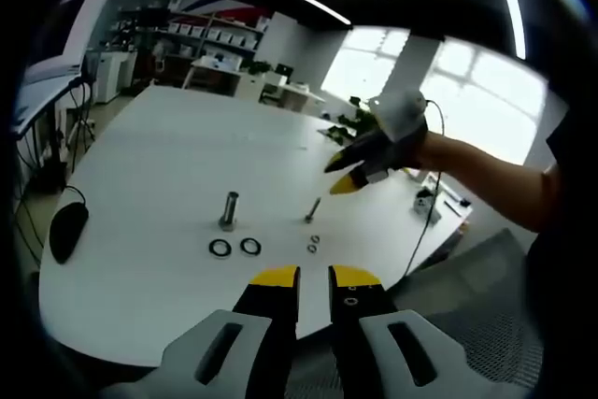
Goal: Place the washer onto the threaded stud by aligning its center hole with the stud, sliding it down to the base, and recovering from edge contact or off-axis alignment until the washer reaches the visible bottom stop.
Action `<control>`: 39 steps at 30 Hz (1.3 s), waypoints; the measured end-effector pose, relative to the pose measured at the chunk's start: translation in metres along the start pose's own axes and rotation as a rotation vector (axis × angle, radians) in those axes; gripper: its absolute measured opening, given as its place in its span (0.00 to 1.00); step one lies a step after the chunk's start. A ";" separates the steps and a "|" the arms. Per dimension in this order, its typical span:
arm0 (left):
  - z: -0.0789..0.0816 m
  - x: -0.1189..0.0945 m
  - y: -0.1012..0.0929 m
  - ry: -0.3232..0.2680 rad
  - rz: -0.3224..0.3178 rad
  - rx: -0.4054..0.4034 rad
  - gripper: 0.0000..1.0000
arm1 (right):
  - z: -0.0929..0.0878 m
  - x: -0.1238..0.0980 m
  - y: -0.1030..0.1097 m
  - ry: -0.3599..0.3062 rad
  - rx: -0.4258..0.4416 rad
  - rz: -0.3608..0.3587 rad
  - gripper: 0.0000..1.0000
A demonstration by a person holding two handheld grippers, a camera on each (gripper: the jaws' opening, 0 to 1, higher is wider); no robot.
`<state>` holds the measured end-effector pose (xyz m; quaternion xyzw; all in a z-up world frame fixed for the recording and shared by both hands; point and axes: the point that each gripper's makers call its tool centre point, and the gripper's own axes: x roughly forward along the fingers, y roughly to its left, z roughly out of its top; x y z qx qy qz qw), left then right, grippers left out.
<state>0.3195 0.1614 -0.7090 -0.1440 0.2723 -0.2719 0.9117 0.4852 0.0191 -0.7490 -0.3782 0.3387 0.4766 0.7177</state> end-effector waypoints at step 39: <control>0.002 -0.001 0.000 -0.015 0.002 -0.006 0.10 | -0.024 0.018 0.055 0.028 -0.025 0.127 0.27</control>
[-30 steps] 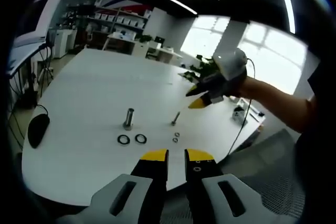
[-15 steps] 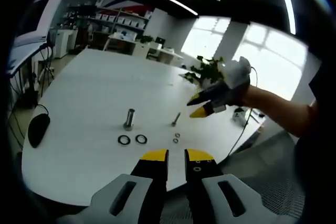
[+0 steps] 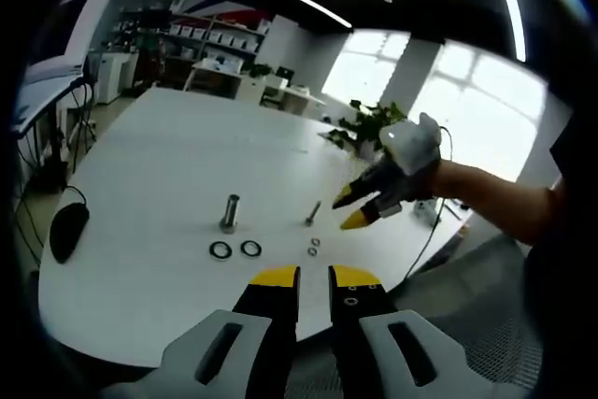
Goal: Place the washer onto the threaded stud by aligning its center hole with the stud, sliding it down to the base, and recovering from edge contact or off-axis alignment until the washer reaches the visible bottom stop.
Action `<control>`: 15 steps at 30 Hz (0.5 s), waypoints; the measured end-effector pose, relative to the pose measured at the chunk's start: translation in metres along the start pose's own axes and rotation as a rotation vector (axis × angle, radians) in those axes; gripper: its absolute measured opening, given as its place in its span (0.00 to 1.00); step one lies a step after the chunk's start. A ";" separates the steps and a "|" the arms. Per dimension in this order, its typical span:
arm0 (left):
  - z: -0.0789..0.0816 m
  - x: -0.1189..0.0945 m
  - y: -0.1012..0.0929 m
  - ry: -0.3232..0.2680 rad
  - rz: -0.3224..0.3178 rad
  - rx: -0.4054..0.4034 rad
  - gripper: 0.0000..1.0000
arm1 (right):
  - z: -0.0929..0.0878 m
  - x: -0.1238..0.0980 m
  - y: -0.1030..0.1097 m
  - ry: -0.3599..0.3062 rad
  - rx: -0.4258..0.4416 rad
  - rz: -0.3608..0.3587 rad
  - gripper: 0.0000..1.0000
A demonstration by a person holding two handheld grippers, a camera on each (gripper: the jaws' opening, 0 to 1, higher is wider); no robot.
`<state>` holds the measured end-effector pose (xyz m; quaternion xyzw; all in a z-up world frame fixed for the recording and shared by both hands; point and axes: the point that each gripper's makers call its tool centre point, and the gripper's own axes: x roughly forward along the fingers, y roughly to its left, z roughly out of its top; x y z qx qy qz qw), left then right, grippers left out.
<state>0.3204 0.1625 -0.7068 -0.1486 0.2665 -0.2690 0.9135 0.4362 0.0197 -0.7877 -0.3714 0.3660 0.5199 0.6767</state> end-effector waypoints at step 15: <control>-0.002 0.001 -0.001 0.014 -0.004 -0.001 0.10 | -0.031 0.036 -0.001 0.125 0.028 0.062 0.26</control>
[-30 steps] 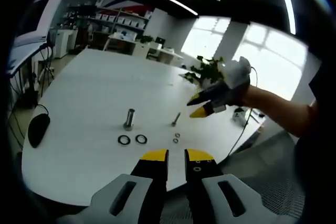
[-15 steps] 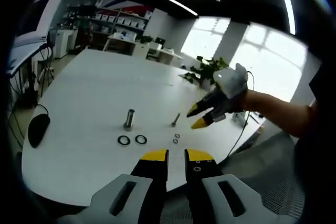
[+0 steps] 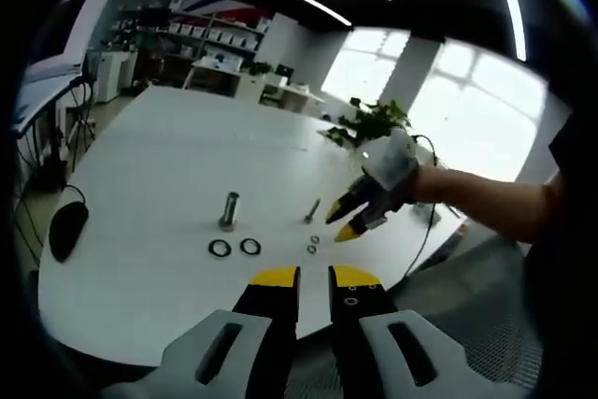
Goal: Place the washer onto the threaded stud by aligning its center hole with the stud, sliding it down to the base, and recovering from edge contact or off-axis alignment until the washer reaches the visible bottom stop.
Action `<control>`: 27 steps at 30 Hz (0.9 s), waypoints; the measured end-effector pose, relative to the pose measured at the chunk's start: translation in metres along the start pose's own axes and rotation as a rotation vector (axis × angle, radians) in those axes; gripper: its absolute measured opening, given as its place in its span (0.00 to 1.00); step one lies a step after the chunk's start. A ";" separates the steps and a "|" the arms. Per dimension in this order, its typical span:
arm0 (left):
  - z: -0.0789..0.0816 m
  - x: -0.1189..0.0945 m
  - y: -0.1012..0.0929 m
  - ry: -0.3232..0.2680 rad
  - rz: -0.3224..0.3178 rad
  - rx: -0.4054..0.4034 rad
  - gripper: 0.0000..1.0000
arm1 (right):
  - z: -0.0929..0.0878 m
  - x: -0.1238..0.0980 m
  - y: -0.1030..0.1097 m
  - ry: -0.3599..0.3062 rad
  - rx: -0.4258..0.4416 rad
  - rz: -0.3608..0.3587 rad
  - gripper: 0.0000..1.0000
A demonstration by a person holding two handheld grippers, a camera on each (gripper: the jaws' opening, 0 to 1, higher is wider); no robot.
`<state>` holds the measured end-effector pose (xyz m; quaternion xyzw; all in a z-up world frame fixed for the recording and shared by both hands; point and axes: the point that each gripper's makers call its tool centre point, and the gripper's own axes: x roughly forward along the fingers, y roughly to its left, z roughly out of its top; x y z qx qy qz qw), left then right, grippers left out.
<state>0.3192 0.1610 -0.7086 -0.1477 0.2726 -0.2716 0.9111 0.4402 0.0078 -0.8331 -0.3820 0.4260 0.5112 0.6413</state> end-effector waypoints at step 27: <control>-0.001 0.000 0.001 0.003 0.003 -0.005 0.10 | -0.010 0.035 -0.014 0.049 0.077 0.019 0.21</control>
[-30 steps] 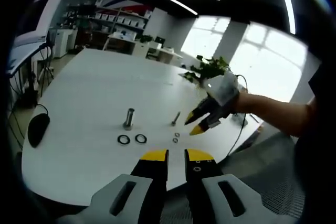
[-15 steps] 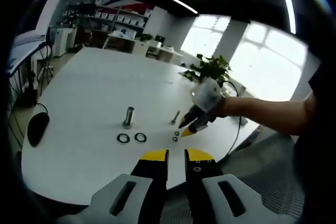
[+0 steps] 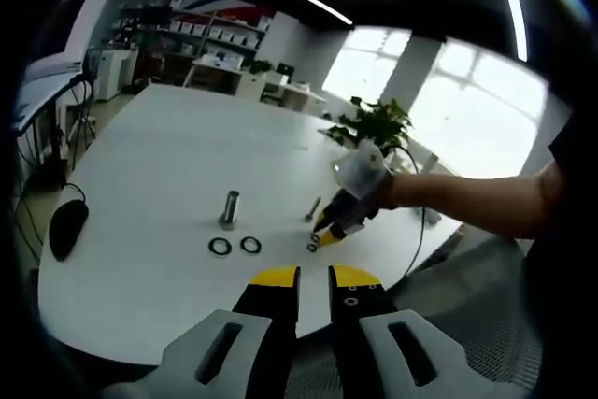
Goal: Place the washer onto the threaded stud by aligning its center hole with the stud, sliding it down to the base, and recovering from edge contact or off-axis alignment until the washer reaches the visible bottom stop.
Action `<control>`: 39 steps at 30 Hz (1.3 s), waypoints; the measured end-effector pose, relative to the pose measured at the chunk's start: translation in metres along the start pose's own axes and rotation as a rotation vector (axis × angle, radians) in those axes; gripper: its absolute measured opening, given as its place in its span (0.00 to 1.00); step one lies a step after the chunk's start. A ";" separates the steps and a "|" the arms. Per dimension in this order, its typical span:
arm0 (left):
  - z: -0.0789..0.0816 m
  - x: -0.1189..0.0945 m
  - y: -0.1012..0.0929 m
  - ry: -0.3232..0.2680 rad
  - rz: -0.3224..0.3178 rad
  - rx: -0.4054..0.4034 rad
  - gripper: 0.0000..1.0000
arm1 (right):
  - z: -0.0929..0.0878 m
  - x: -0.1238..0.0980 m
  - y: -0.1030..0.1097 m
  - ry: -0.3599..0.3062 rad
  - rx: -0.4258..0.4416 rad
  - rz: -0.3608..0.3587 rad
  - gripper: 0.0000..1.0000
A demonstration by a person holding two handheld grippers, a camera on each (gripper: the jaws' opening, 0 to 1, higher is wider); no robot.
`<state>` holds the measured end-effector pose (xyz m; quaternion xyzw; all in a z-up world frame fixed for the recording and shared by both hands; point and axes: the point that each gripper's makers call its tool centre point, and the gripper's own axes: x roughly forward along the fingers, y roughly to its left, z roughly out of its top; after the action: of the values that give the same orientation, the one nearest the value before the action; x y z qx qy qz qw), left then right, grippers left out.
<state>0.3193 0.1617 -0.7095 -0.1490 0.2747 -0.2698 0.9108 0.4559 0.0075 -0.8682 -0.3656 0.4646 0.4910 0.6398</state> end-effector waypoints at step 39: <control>0.002 0.000 -0.001 -0.012 -0.003 0.004 0.10 | -0.001 0.001 -0.002 0.127 -0.023 0.006 0.14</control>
<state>0.3202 0.1616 -0.7074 -0.1493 0.2683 -0.2710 0.9123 0.4575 0.0066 -0.8691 -0.4018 0.4997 0.4741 0.6034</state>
